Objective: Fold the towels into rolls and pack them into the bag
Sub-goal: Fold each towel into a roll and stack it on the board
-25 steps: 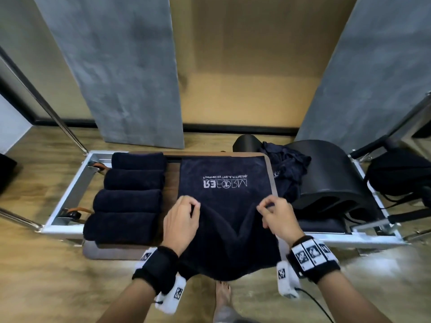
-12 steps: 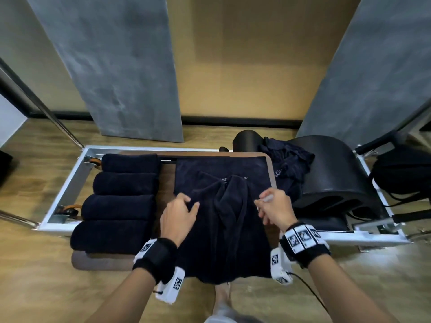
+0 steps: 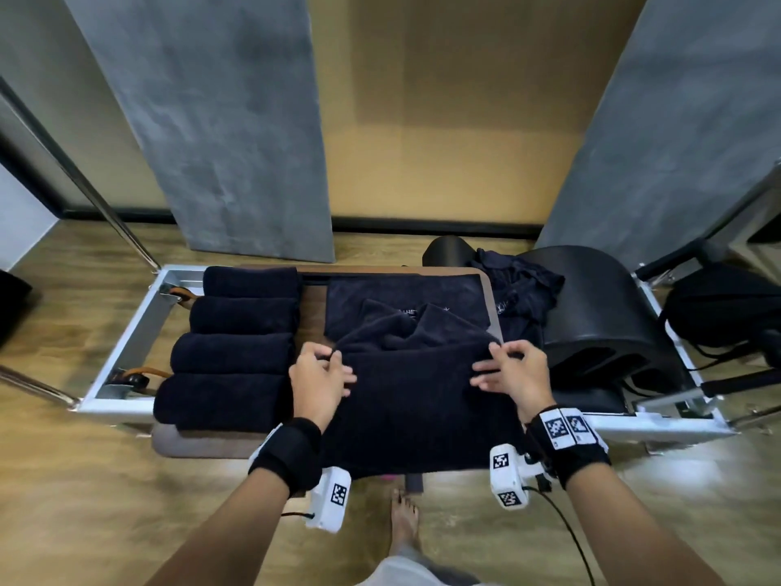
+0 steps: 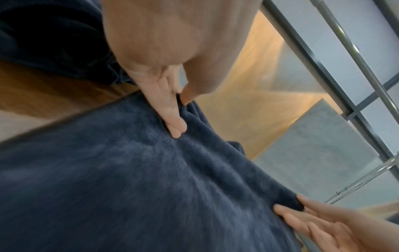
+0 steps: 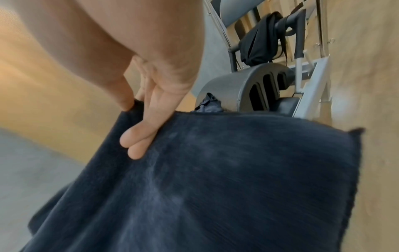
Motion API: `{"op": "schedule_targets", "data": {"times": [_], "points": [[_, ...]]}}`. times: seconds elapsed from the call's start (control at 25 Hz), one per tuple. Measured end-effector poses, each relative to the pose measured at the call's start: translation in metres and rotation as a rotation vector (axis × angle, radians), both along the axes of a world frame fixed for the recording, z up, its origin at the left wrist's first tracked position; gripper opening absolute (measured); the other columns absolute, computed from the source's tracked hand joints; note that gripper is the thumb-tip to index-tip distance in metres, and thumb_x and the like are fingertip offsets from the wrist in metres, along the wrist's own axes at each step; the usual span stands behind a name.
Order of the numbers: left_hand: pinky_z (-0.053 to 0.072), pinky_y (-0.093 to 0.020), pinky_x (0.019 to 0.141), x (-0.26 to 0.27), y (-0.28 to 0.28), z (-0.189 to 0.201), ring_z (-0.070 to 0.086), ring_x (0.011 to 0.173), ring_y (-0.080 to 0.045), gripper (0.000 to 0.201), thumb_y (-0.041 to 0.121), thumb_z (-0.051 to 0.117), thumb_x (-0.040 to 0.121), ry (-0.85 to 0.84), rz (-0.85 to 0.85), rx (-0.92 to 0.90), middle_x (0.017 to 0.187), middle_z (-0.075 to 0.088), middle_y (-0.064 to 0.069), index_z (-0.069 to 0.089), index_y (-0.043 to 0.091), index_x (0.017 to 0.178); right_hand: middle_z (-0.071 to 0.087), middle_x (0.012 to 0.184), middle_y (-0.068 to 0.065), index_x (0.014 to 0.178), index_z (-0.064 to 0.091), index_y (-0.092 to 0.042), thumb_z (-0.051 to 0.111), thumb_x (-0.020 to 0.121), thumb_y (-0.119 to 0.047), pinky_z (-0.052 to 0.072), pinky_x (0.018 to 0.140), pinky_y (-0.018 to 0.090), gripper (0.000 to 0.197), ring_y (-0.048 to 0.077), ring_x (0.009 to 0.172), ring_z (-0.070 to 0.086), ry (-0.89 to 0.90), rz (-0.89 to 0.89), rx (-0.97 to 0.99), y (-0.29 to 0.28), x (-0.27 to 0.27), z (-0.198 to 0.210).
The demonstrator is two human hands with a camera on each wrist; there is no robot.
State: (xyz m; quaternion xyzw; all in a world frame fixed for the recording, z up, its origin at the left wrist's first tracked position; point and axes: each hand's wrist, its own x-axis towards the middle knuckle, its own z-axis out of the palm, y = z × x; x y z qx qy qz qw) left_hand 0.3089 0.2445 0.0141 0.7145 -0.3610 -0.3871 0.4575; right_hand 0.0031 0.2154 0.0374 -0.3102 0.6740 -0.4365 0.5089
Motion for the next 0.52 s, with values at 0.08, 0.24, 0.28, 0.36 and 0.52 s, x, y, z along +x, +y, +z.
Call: {"op": "schedule_targets", "data": {"times": [0.08, 0.24, 0.28, 0.36, 0.52], "points": [[0.064, -0.041, 0.084, 0.001, 0.011, 0.004, 0.076, 0.104, -0.023, 0.017, 0.013, 0.061, 0.106, 0.032, -0.083, -0.05, 0.109, 0.075, -0.01, 0.052, 0.014, 0.12, 0.076, 0.093, 0.02, 0.116, 0.052, -0.008, 0.063, 0.104, -0.012, 0.062, 0.053, 0.035, 0.017, 0.038, 0.069, 0.077, -0.02, -0.024, -0.088, 0.012, 0.0, 0.002], [0.051, -0.037, 0.1, 0.003, 0.055, 0.001, 0.059, 0.113, -0.009, 0.021, 0.014, 0.067, 0.1, -0.335, -0.375, -0.23, 0.118, 0.062, 0.011, 0.063, 0.023, 0.118, 0.072, 0.072, 0.012, 0.098, 0.066, -0.013, 0.073, 0.094, -0.006, 0.061, 0.061, 0.043, 0.01, 0.032, 0.062, 0.069, 0.345, 0.175, -0.118, 0.05, 0.003, -0.012], [0.052, -0.041, 0.095, 0.004, 0.068, -0.002, 0.06, 0.101, -0.009, 0.016, 0.014, 0.068, 0.096, -0.475, -0.459, -0.258, 0.103, 0.061, 0.014, 0.066, 0.027, 0.104, 0.072, 0.069, 0.005, 0.085, 0.07, -0.019, 0.077, 0.091, -0.011, 0.06, 0.066, 0.042, 0.012, 0.027, 0.064, 0.068, 0.53, 0.275, -0.115, 0.06, 0.002, -0.016], [0.051, -0.046, 0.09, 0.003, 0.089, -0.004, 0.058, 0.093, -0.006, 0.008, 0.024, 0.068, 0.093, -0.637, -0.595, -0.195, 0.091, 0.06, 0.017, 0.067, 0.033, 0.095, 0.07, 0.075, -0.004, 0.076, 0.072, -0.026, 0.082, 0.086, -0.016, 0.057, 0.075, 0.037, 0.017, 0.016, 0.072, 0.066, 0.751, 0.423, -0.136, 0.076, 0.002, -0.022], [0.032, -0.042, 0.118, 0.005, 0.113, -0.012, 0.037, 0.145, -0.004, 0.075, 0.077, 0.06, 0.084, -0.843, -0.76, -0.027, 0.148, 0.044, 0.023, 0.047, 0.036, 0.145, 0.06, 0.104, -0.006, 0.099, 0.076, -0.019, 0.085, 0.086, -0.022, 0.049, 0.096, 0.033, 0.017, 0.015, 0.101, 0.058, 0.781, 0.555, -0.283, 0.101, 0.002, -0.03]]}}
